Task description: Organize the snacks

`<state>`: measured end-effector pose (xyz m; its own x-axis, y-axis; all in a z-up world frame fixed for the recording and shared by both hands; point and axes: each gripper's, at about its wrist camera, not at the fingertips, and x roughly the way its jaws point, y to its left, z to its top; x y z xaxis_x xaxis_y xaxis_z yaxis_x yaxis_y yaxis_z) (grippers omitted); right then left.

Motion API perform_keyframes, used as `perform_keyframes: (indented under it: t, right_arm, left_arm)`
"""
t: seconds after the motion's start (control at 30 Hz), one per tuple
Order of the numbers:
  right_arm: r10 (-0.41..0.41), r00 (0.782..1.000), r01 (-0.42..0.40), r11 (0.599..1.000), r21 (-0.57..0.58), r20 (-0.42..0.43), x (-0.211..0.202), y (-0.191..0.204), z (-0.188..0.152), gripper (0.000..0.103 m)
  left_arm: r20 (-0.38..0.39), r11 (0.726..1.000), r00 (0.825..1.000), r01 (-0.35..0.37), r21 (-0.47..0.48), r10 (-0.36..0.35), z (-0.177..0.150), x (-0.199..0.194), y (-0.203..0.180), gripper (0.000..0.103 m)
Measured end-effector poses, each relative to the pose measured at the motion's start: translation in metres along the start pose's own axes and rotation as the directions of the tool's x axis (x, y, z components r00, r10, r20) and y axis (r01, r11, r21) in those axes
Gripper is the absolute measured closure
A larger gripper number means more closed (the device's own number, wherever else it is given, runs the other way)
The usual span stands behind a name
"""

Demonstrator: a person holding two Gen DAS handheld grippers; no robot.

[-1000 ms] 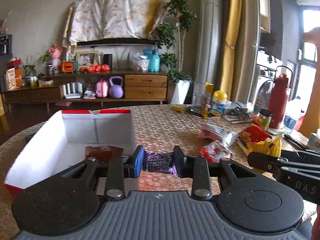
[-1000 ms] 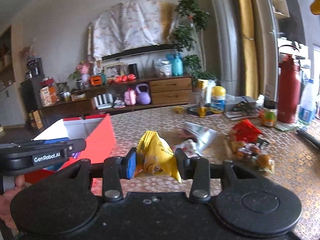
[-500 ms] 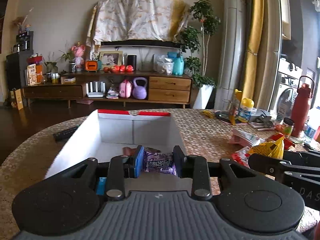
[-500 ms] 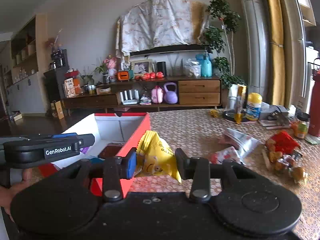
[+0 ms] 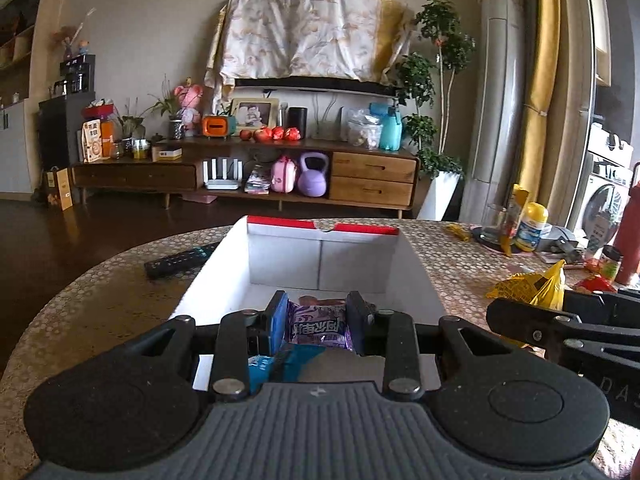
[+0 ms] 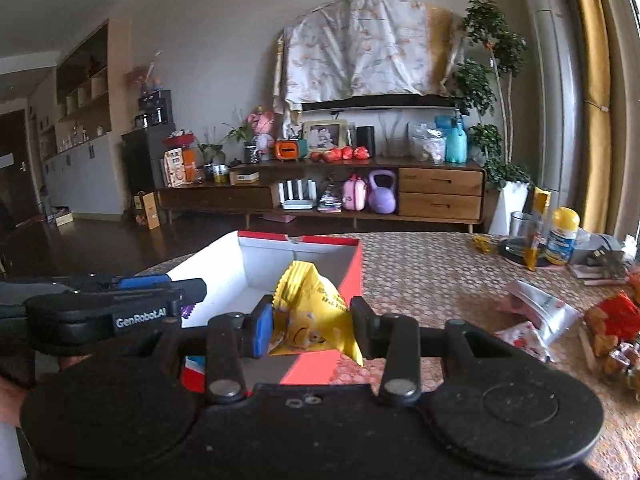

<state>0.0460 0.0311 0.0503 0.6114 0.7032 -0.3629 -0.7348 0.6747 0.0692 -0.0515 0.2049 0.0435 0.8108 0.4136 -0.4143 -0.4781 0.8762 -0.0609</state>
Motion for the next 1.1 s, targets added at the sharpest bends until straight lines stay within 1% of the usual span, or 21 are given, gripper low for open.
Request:
perform_keyframes:
  t: [0.23,0.53,0.83,1.0,1.1]
  right_arm:
    - [0.025,0.999,-0.025,0.999,-0.030,-0.022,0.019,0.017,0.000,0.063]
    - [0.057,0.995,-0.063,0.996,-0.065,-0.083,0.046,0.037,-0.007,0.063]
    - [0.058,0.989,-0.072,0.993,-0.093,-0.139,0.068,0.042,-0.010,0.063]
    - [0.061,0.984,-0.081,0.990,-0.112,-0.170,0.075,0.046,-0.013,0.062]
    - [0.059,0.979,-0.089,0.986,-0.144,-0.197,0.079,0.050,-0.014,0.062]
  left_arm:
    - [-0.030,1.000,0.999,-0.015,-0.020,0.015,-0.001,0.014,0.014,0.071]
    - [-0.083,0.999,0.996,-0.039,-0.031,0.036,-0.006,0.037,0.032,0.071]
    - [-0.137,1.000,0.990,-0.020,-0.009,0.018,-0.007,0.058,0.037,0.071]
    - [-0.192,1.000,0.981,0.008,0.002,-0.008,-0.006,0.068,0.039,0.071]
    - [-0.254,1.000,0.967,0.029,0.001,-0.028,-0.007,0.077,0.040,0.071]
